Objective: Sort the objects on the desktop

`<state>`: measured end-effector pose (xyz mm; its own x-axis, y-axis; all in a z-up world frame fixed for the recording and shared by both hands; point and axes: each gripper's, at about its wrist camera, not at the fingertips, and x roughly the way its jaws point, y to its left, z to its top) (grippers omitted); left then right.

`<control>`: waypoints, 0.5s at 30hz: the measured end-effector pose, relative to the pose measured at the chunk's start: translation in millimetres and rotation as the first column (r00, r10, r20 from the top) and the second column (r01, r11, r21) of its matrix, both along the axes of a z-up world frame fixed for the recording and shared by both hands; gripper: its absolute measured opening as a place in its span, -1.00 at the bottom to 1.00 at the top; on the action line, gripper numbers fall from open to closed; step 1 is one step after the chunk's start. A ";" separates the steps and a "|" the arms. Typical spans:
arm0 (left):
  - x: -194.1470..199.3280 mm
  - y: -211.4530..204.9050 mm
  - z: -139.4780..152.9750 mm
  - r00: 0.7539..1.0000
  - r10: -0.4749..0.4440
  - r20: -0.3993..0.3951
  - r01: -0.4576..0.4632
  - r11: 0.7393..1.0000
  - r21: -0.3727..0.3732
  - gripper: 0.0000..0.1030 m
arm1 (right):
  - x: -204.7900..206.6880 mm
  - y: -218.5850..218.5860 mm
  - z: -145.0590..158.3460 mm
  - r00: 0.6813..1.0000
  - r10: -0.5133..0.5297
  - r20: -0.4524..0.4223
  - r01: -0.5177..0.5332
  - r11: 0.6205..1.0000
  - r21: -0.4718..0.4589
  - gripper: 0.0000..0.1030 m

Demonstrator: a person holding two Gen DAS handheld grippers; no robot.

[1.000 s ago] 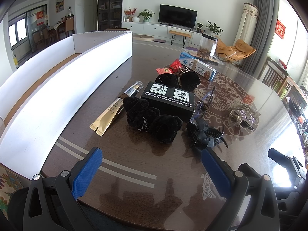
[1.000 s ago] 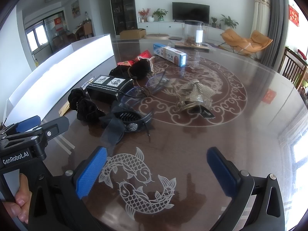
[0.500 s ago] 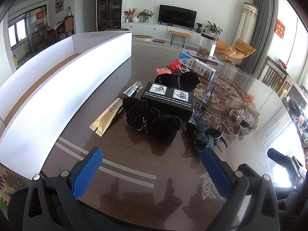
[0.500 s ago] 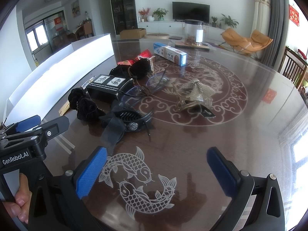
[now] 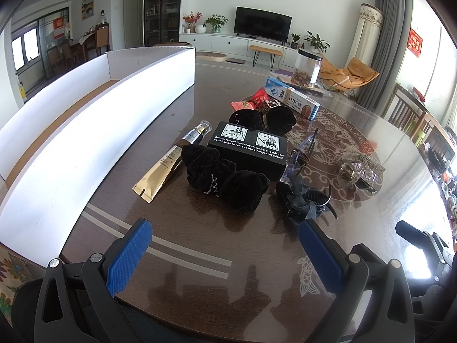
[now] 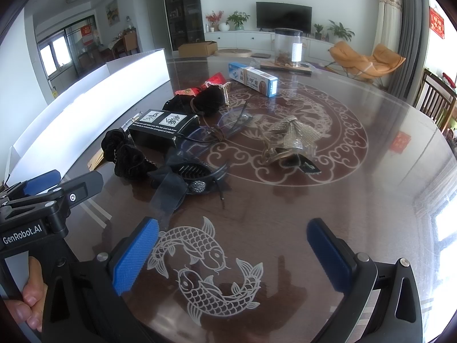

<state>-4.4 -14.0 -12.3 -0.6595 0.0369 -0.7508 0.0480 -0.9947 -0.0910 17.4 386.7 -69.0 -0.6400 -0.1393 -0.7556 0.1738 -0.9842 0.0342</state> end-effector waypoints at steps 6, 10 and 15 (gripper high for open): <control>0.0 0.1 -0.1 1.000 0.000 0.000 0.000 1.000 0.000 1.00 | 0.2 -0.7 -0.7 1.000 0.000 0.003 0.000 1.000 -0.001 1.00; -0.1 -0.2 -0.1 1.000 0.000 0.000 0.000 1.000 0.000 1.00 | 0.4 -0.7 -0.8 1.000 0.000 0.003 0.000 1.000 -0.001 1.00; 0.0 0.2 -0.3 1.000 0.000 0.001 0.000 1.000 0.000 1.00 | 0.4 -0.3 -1.0 1.000 0.000 0.006 0.000 1.000 -0.004 1.00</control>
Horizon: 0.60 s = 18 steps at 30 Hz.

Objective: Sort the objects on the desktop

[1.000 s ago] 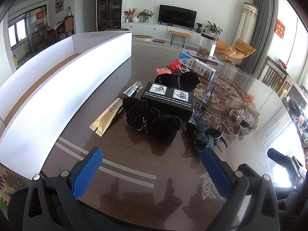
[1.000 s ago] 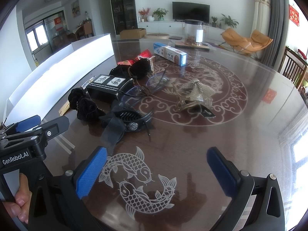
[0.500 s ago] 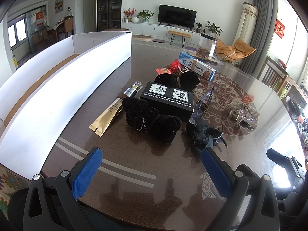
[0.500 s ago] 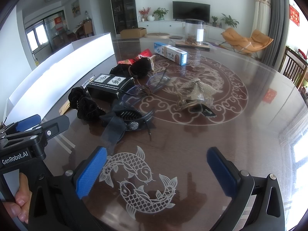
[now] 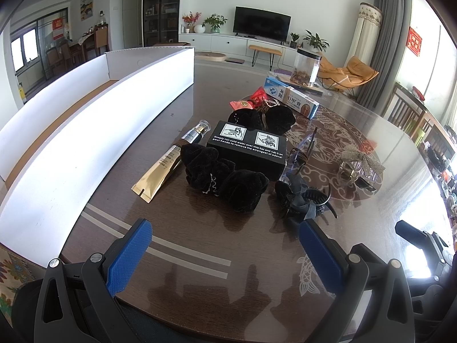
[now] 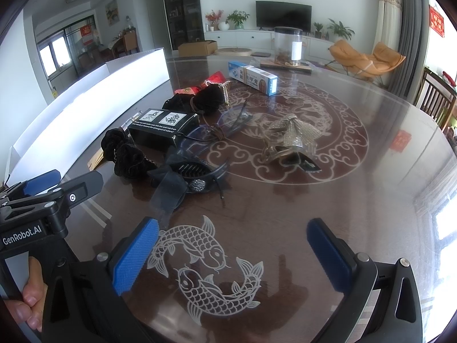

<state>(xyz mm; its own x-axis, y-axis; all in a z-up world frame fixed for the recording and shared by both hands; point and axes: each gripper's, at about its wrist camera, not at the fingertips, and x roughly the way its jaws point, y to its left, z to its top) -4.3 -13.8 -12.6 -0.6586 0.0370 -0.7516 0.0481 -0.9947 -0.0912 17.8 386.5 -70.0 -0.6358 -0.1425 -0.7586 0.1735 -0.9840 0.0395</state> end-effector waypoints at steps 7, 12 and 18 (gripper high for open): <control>0.2 1.3 -0.1 1.000 0.000 0.000 0.000 1.000 0.000 1.00 | -0.6 1.1 -0.3 1.000 0.000 0.010 0.000 1.000 -0.006 1.00; 0.4 1.7 -0.2 1.000 0.000 -0.001 0.000 1.000 0.000 1.00 | -0.3 1.0 -0.4 1.000 0.000 0.009 0.001 1.000 -0.005 1.00; 0.3 1.5 -0.2 1.000 0.000 0.000 0.000 1.000 0.000 1.00 | -0.7 1.2 0.4 1.000 0.000 0.011 0.001 1.000 -0.006 1.00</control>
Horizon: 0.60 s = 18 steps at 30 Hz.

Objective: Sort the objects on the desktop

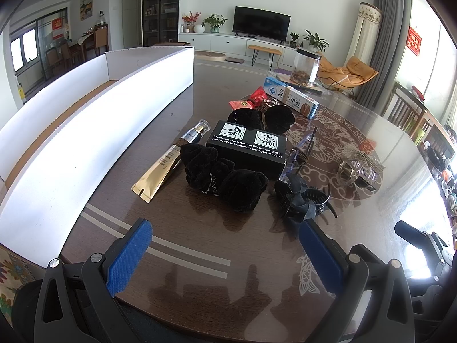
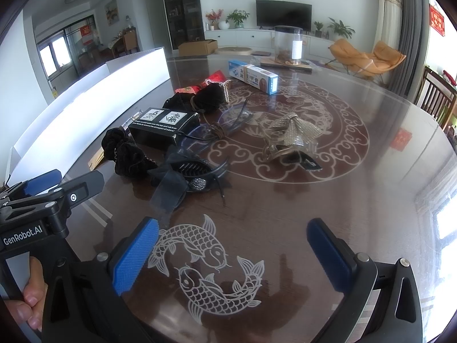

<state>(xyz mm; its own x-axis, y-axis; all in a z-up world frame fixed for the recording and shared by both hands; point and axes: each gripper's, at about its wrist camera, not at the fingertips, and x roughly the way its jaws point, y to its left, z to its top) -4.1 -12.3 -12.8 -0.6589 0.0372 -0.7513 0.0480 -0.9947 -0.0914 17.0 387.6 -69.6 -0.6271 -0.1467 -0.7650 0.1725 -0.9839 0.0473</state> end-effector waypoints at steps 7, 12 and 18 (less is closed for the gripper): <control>-0.2 5.0 -1.5 1.000 -0.004 0.003 0.004 1.000 -0.001 1.00 | 0.0 -0.2 0.5 1.000 0.002 0.005 -0.002 1.000 0.000 1.00; -0.8 12.9 -4.1 1.000 -0.019 0.020 0.019 1.000 -0.010 1.00 | -1.7 0.4 0.4 1.000 0.001 0.014 -0.001 1.000 -0.003 1.00; -3.2 11.6 -5.2 1.000 -0.020 0.024 0.020 1.000 -0.007 1.00 | -2.5 0.7 1.3 1.000 0.001 0.011 -0.001 1.000 -0.002 1.00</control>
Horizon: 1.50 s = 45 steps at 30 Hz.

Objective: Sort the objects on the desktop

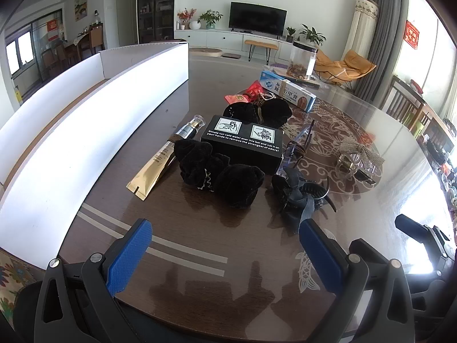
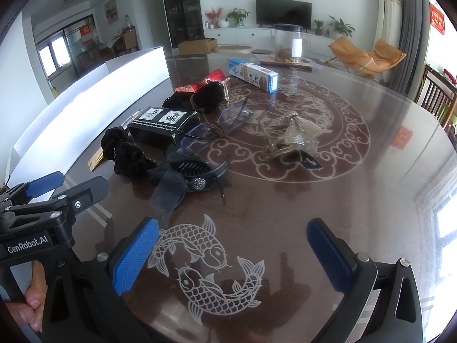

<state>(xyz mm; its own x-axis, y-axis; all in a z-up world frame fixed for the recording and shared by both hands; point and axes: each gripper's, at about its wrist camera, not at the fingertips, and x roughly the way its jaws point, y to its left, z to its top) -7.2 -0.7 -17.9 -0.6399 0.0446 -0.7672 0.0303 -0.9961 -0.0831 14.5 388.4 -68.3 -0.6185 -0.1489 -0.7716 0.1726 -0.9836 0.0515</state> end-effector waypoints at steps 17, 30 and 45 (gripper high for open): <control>-0.3 -1.8 0.0 1.000 -0.003 0.003 0.003 1.000 -0.002 1.00 | -5.3 2.7 -9.4 0.999 -0.005 0.039 0.005 1.000 -0.010 1.00; -0.4 -1.9 -0.1 1.000 -0.002 0.004 0.002 1.000 -0.002 1.00 | -6.1 5.7 -17.5 0.998 -0.011 0.067 0.012 1.000 -0.019 1.00; -5.9 -1.5 -9.9 0.998 0.007 0.068 -0.006 1.000 -0.012 1.00 | -23.6 7.4 -36.8 0.992 0.015 0.123 -0.016 1.000 0.008 1.00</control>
